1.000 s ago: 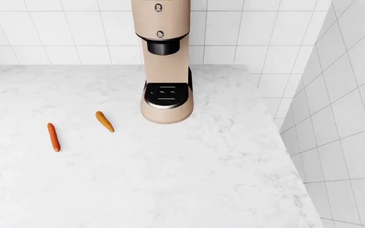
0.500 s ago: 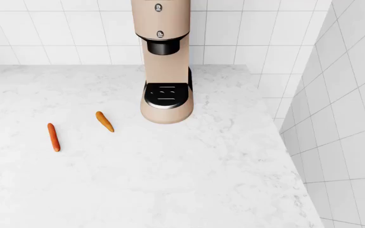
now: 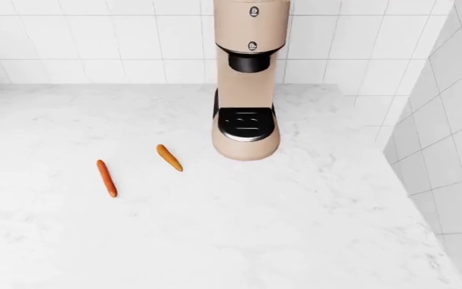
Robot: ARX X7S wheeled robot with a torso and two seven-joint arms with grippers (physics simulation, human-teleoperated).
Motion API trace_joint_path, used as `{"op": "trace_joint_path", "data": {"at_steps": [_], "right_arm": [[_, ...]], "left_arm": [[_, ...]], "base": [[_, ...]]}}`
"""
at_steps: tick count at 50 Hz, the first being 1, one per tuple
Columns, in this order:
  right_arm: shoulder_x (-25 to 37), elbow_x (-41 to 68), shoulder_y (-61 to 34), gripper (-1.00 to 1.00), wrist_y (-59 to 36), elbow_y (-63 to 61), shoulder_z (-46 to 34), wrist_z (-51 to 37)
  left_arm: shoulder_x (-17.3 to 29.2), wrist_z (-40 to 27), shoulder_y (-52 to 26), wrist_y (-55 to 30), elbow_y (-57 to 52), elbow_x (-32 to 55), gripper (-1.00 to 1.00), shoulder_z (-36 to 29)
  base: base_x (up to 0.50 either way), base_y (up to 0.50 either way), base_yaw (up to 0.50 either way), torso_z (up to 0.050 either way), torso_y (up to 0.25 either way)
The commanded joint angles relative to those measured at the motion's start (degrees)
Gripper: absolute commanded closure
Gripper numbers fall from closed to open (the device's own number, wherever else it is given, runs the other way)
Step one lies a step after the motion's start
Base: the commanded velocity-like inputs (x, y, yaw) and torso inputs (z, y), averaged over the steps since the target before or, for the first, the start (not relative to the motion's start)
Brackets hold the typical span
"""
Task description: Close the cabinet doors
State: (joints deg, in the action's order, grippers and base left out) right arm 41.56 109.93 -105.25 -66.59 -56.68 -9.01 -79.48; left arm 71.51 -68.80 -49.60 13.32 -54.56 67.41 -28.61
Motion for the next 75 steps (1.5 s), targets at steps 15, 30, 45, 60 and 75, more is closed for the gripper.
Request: {"op": "trace_joint_path", "data": {"at_steps": [15,30,45,60,75], "right_arm": [[-9.61,16.43,13.55,-1.0,-9.95,-3.05,18.84,-9.53],[-10.22,17.76,14.74,-1.0,-11.79,-2.98,20.86,-9.58],[-11.09,17.78,14.73,-1.0,-11.92,-2.69,22.46,-8.26],[-11.94,17.68,17.17,-1.0,-12.32,-2.14,26.1,-6.16],[-10.55,15.83,19.78,-1.0,-11.09,-1.86,26.55,-7.43]], "left_arm": [[-0.87,-0.31,-0.31,-1.73,-1.36,-1.16,-1.0,-0.38],[-0.44,-0.39,-0.07,-1.48,-1.52,-0.89,-1.0,-0.11],[-0.68,-0.3,0.0,-1.11,-1.06,-0.91,-1.0,0.24],[-0.46,-0.65,0.0,-1.09,-1.14,-0.73,-1.0,0.63],[-0.52,-0.69,0.11,-1.4,-1.21,-0.71,-1.0,0.65]], "base": [[0.09,0.5,0.0,0.001,0.0],[0.15,0.45,0.0,0.0,0.0],[0.5,0.15,0.0,0.0,0.001],[0.02,0.48,0.0,0.0,0.0],[-0.03,0.2,0.0,0.0,0.0]]}}
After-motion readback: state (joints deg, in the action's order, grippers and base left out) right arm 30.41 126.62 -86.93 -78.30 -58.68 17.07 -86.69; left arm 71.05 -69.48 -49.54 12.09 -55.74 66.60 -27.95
